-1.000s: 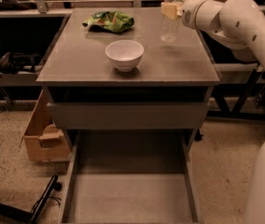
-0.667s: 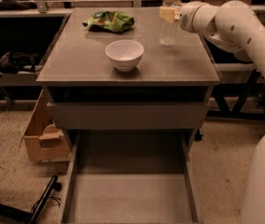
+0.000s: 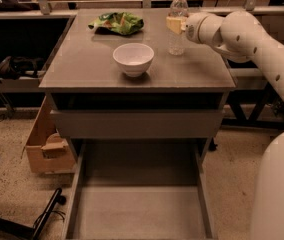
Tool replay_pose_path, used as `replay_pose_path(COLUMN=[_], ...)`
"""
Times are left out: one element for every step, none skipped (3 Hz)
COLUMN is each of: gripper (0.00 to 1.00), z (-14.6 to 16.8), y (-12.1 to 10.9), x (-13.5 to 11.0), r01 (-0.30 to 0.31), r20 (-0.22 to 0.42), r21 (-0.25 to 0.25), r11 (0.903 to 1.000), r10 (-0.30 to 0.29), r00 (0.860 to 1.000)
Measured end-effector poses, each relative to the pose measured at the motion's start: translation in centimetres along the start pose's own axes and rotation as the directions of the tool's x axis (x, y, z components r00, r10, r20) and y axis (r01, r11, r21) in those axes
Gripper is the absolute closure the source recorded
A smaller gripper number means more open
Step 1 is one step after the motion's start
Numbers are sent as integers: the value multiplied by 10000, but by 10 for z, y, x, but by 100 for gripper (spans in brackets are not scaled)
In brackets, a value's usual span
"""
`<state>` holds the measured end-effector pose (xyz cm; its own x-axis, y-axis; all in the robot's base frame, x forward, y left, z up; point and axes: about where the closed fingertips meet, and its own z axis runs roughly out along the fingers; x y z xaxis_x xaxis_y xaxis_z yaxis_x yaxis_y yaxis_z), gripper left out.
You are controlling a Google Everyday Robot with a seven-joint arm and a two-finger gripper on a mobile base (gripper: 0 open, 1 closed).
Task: Pick water bottle from middle drawer and place on counter
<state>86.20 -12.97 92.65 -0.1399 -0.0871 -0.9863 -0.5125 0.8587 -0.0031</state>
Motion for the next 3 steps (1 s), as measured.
replay_pose_path(gripper=[82,57,36], z=[-1,-1,-1], y=[0,0,0], x=[-5,-5,-5], r01=[0,0,0], r20=[0,-1,-1], r21=[0,0,0], r11=[10000,10000,10000], r10=[0,0,0], r00=[10000,10000,10000])
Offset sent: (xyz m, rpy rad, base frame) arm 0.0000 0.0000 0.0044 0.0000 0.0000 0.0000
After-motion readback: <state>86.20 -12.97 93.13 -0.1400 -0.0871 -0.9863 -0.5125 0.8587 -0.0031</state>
